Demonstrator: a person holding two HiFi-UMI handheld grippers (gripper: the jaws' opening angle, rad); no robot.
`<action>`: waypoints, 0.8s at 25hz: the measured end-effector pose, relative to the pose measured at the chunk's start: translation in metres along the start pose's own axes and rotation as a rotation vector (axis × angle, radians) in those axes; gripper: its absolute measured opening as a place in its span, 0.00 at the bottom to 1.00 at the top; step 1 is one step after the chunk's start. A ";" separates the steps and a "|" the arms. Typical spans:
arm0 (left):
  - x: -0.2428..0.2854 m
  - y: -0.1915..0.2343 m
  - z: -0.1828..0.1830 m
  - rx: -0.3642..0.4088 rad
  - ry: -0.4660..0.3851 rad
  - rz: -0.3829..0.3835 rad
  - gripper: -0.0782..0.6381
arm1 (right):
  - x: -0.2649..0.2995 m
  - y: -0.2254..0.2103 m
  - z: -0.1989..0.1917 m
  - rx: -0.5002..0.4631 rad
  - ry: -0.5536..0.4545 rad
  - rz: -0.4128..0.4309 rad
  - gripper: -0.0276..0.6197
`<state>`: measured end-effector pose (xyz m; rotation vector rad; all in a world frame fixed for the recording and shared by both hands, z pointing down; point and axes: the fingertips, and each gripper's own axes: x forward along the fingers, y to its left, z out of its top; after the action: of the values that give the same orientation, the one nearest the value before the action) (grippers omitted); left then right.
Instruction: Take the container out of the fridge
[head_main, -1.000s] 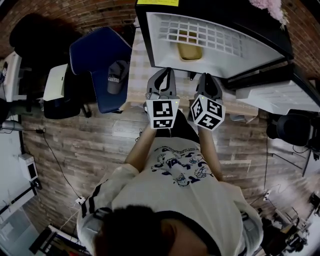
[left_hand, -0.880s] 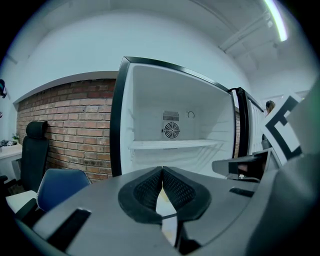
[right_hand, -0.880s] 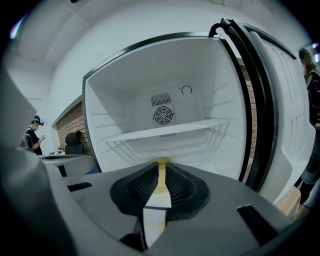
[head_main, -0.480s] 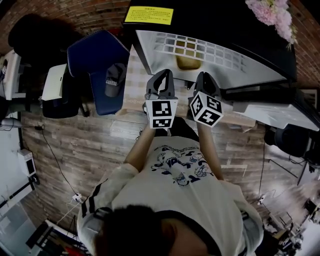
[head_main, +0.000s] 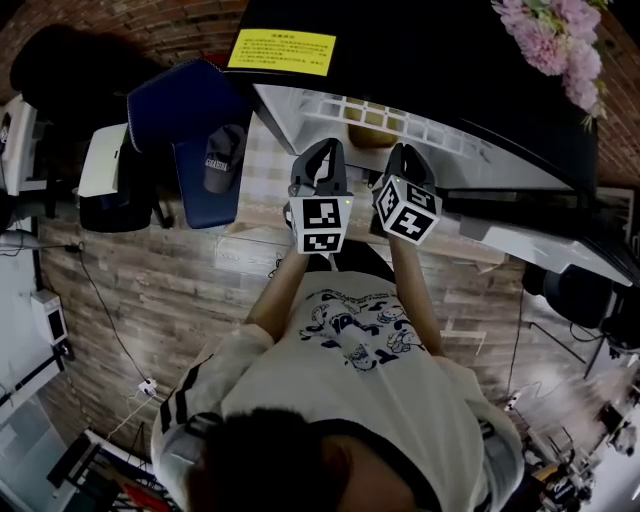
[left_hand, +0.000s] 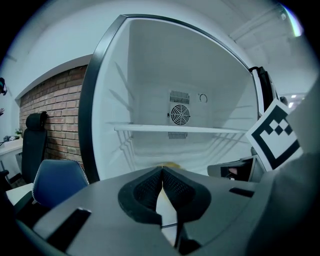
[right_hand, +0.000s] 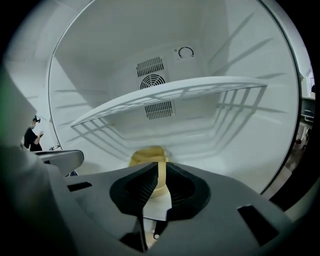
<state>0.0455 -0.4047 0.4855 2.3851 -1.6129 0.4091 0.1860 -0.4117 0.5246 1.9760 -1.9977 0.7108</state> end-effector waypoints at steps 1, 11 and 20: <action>0.002 -0.001 0.000 0.001 0.003 0.000 0.13 | 0.003 -0.003 -0.001 0.009 0.007 -0.001 0.11; 0.012 -0.003 -0.006 -0.009 0.026 0.012 0.13 | 0.032 -0.016 -0.011 0.003 0.068 -0.018 0.11; 0.016 -0.002 -0.012 -0.019 0.044 0.026 0.13 | 0.050 -0.019 -0.015 0.049 0.087 0.002 0.11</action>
<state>0.0515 -0.4141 0.5030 2.3268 -1.6223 0.4458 0.1994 -0.4471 0.5649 1.9355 -1.9505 0.8393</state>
